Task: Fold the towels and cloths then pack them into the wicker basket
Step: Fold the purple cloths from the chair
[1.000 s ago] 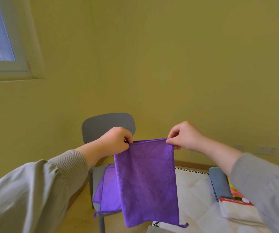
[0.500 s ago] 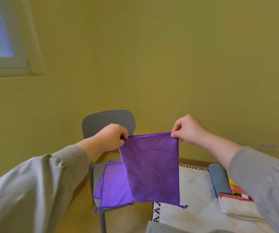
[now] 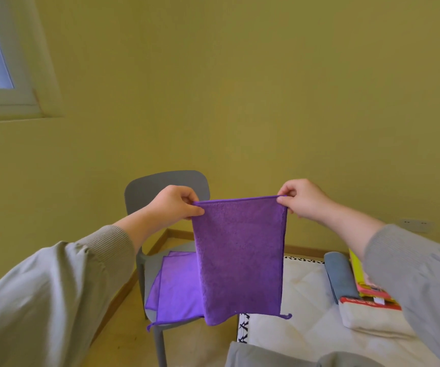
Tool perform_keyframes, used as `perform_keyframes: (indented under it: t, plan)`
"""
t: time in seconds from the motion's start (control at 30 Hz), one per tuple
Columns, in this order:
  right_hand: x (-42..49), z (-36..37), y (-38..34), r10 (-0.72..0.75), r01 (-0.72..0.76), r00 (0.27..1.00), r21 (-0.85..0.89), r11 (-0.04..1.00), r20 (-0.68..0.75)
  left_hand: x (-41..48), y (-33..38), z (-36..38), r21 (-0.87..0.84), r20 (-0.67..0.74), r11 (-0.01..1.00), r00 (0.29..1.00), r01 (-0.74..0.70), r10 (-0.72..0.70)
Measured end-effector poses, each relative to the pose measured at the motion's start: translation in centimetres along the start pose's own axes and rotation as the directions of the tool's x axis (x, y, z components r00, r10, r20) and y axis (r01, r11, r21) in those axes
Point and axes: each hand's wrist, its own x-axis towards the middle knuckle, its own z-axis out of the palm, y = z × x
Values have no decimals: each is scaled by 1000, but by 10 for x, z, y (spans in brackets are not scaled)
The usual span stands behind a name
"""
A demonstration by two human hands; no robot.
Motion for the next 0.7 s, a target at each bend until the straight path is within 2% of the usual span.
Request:
perform_keyframes:
  t: [0.07, 0.13, 0.33, 0.43, 0.53, 0.57, 0.7]
  plan:
    - [-2, -1, 3, 59, -61, 998, 119, 991, 23, -1, 2, 3, -175, 3, 984, 1000, 22, -21]
    - [-4, -2, 6, 86, -89, 996, 190, 978, 25, -2, 4, 6, -237, -11, 971, 1000, 22, -26]
    - [-6, -5, 9, 98, -105, 994, 215, 971, 43, -2, 7, 13, -258, -22, 965, 999, 41, -48]
    - [-6, -5, 10, 40, -44, 998, 90, 995, 40, 1, 3, 15, -187, -90, 981, 994, 49, -66]
    - [-8, -5, 8, -20, 21, 999, -35, 999, 25, 4, 1, 18, -180, -165, 984, 986, -6, -24]
    - [-8, -4, 7, -26, 27, 999, -26, 999, 22, 4, 2, 19, -174, -189, 984, 982, -31, -3]
    - [-11, 4, 5, 44, -61, 995, 204, 977, 88, 6, 6, 25, -178, -234, 983, 972, -51, 8]
